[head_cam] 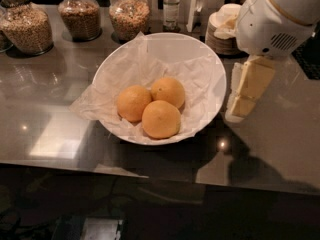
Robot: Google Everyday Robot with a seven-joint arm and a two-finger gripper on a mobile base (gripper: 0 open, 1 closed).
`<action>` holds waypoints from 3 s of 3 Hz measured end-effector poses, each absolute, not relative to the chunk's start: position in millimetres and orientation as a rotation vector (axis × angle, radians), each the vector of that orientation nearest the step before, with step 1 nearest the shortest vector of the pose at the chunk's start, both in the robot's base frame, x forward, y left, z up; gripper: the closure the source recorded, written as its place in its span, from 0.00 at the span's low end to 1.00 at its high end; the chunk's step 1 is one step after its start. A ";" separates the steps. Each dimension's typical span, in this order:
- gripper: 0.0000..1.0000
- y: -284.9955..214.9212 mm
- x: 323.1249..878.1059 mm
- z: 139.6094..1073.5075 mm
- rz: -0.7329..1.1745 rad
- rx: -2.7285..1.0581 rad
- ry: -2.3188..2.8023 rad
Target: Pick orange from white bowl
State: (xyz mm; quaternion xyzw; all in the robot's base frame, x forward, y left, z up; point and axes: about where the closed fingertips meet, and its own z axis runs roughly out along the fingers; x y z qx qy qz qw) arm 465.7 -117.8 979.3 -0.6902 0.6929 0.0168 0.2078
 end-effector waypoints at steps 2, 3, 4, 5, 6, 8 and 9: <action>0.00 -44.0 491.8 966.4 0.229 -2.001 1.790; 0.00 -22.6 501.1 954.9 0.273 -2.049 1.733; 0.00 -22.5 501.1 954.9 0.273 -2.049 1.733; 0.00 -12.3 507.9 953.8 0.293 -2.109 1.665; 0.00 5.3 518.3 941.9 0.349 -2.179 1.584; 0.19 10.3 527.3 905.7 0.377 -2.209 1.620; 0.23 -3.1 537.5 900.1 0.291 -2.180 1.686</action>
Offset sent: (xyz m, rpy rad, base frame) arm 0.0455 0.1096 -0.0255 0.1562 0.1022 0.1930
